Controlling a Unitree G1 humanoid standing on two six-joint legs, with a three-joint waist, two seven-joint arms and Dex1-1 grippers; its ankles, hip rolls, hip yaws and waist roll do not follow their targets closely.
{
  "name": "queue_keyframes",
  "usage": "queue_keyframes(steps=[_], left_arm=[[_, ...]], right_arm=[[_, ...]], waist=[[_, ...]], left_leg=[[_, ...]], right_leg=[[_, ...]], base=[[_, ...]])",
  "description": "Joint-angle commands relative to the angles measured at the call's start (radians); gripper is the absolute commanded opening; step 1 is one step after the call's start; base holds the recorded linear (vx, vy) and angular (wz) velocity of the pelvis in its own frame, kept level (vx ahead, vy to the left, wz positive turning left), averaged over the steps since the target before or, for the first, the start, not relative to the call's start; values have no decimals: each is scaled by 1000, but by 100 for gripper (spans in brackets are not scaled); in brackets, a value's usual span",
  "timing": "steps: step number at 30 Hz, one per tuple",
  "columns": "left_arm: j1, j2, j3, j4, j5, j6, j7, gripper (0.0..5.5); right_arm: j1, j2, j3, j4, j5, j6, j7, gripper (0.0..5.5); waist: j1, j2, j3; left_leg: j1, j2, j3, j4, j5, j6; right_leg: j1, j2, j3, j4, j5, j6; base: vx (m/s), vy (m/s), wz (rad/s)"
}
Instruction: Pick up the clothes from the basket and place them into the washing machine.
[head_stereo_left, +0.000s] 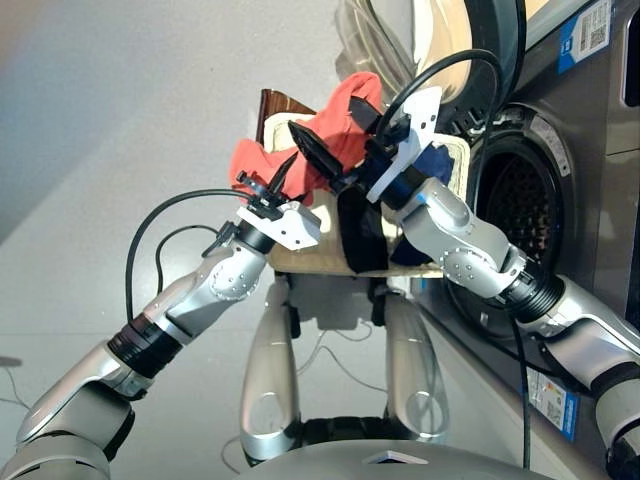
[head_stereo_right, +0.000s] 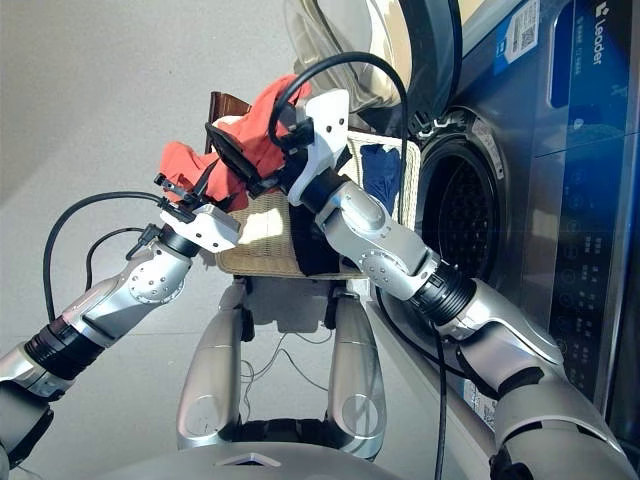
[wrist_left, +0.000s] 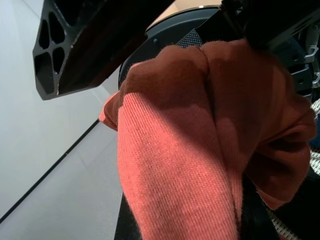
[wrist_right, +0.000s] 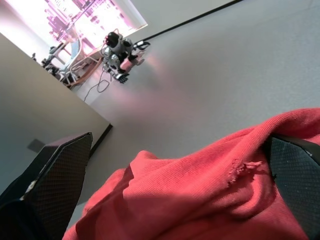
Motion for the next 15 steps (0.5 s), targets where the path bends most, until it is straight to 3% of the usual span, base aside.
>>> queue_keyframes(steps=[1,7,15], left_arm=[[-46,17,-6,-141,54,-77,45,0],[-81,16,-15,-158,102,-60,90,0],[-71,17,6,-164,130,-32,153,0]], right_arm=[[-127,25,18,-22,46,-59,12,550],[-112,65,33,44,50,-54,-16,550],[-35,3,-6,55,-22,-62,-104,550]], waist=[[7,8,-14],[8,16,-14],[3,17,-14]], left_leg=[[19,-18,24,85,-112,-7],[0,-14,13,92,-108,-9],[-19,-14,6,101,-107,-11]], right_leg=[[37,-17,43,-211,136,77],[28,-16,40,-208,133,72],[17,-17,36,-204,132,68]], base=[[0,0,0],[0,0,0],[0,0,0]])
